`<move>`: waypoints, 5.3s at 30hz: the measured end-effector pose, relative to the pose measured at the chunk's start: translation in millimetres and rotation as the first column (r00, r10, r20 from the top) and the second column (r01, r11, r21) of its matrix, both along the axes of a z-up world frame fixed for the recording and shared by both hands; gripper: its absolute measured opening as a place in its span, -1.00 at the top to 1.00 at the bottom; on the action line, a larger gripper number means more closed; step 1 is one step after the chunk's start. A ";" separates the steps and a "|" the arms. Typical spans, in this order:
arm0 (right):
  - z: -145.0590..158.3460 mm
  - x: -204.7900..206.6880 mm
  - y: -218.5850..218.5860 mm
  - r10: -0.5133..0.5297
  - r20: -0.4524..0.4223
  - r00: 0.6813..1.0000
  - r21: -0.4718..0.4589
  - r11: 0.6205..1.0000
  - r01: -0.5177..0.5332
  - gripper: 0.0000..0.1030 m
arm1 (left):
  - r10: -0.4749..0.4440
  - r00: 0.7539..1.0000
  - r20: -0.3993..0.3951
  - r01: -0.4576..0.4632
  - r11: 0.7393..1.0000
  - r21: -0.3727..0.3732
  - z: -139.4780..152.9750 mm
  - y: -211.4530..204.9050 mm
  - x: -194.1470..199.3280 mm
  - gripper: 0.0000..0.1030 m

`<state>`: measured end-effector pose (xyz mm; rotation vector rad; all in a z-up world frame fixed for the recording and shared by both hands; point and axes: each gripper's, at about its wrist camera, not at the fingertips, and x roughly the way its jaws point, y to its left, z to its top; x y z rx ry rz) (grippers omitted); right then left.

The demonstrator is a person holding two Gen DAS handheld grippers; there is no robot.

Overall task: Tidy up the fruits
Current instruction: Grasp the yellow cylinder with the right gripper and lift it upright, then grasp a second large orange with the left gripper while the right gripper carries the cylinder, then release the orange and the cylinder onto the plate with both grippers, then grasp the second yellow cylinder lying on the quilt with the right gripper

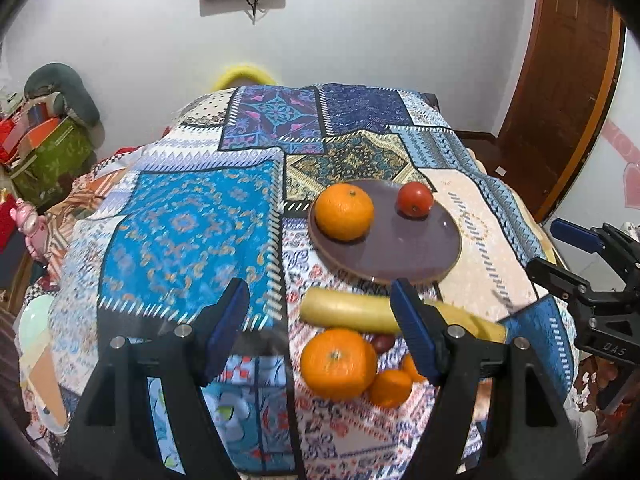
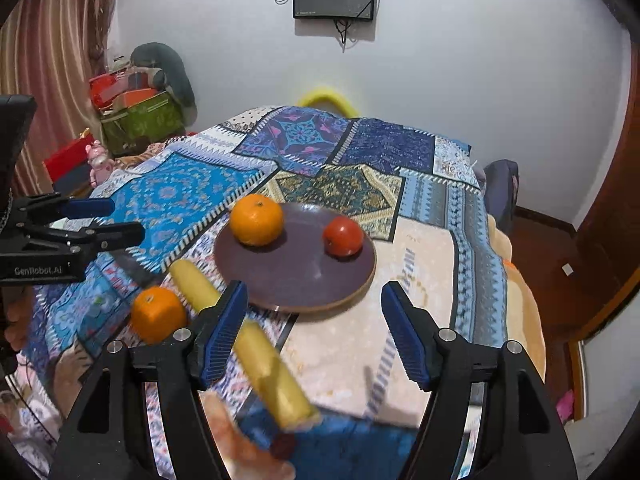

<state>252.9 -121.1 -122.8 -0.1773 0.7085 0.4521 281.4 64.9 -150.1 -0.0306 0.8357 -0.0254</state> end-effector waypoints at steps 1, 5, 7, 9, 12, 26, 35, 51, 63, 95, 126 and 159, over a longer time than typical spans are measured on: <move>-0.5 -2.4 -0.2 0.000 -0.003 1.000 0.000 1.000 0.000 -0.29 | 0.001 1.000 -0.004 -0.001 1.000 0.000 -1.0 0.6 -5.3 -0.42; -4.1 -11.7 -1.3 0.002 -0.016 1.000 -0.003 1.000 -0.002 -0.29 | 0.010 1.000 -0.026 -0.010 1.000 -0.003 -9.8 2.6 -17.5 -0.49; -7.1 -14.8 -1.3 0.007 -0.027 1.000 0.000 1.000 -0.007 -0.29 | 0.009 0.999 -0.044 -0.009 1.000 0.001 -17.0 1.9 -21.1 -0.49; -12.3 -15.2 -0.2 0.009 -0.038 0.999 -0.008 1.000 -0.009 -0.29 | 0.008 0.998 -0.065 -0.007 1.000 0.005 -25.7 0.5 -22.9 -0.49; -20.1 -18.3 1.9 0.014 -0.054 0.998 -0.017 1.000 -0.015 -0.29 | 0.006 0.995 -0.099 -0.006 1.000 -0.002 -39.3 -1.1 -22.0 -0.49; -73.5 -1.6 20.2 0.066 -0.188 0.980 -0.039 0.996 -0.075 -0.29 | -0.007 0.980 -0.198 0.000 0.999 -0.035 -85.7 -9.0 1.6 -0.49; -99.5 8.2 42.3 0.116 -0.236 0.965 -0.072 0.988 -0.136 -0.19 | -0.026 0.979 -0.204 0.014 0.998 -0.062 -96.3 -11.1 11.4 -0.31; -94.0 18.1 26.6 0.083 -0.241 0.967 -0.026 0.995 -0.092 0.26 | -0.023 0.983 -0.184 0.016 0.999 -0.039 -92.1 -15.2 10.6 -0.26; -63.1 12.8 -1.8 0.038 -0.195 0.980 0.036 0.999 -0.032 0.31 | 0.001 0.995 -0.099 -0.003 1.000 -0.022 -54.3 -15.2 0.3 -0.26; -14.8 61.3 0.0 0.028 -0.061 0.998 0.104 0.994 -0.022 0.31 | -0.048 0.999 -0.013 0.048 0.999 -0.003 -26.1 -41.8 72.1 -0.26; -56.7 111.7 20.5 0.084 -0.161 0.983 0.115 0.991 -0.066 0.35 | -0.067 0.996 -0.065 0.067 0.998 0.003 -69.6 -41.0 107.5 -0.28; -62.6 36.9 57.3 0.227 -0.187 0.956 0.018 0.974 -0.228 -0.04 | 0.051 0.995 -0.083 -0.047 0.997 0.056 -68.5 32.1 16.8 -0.48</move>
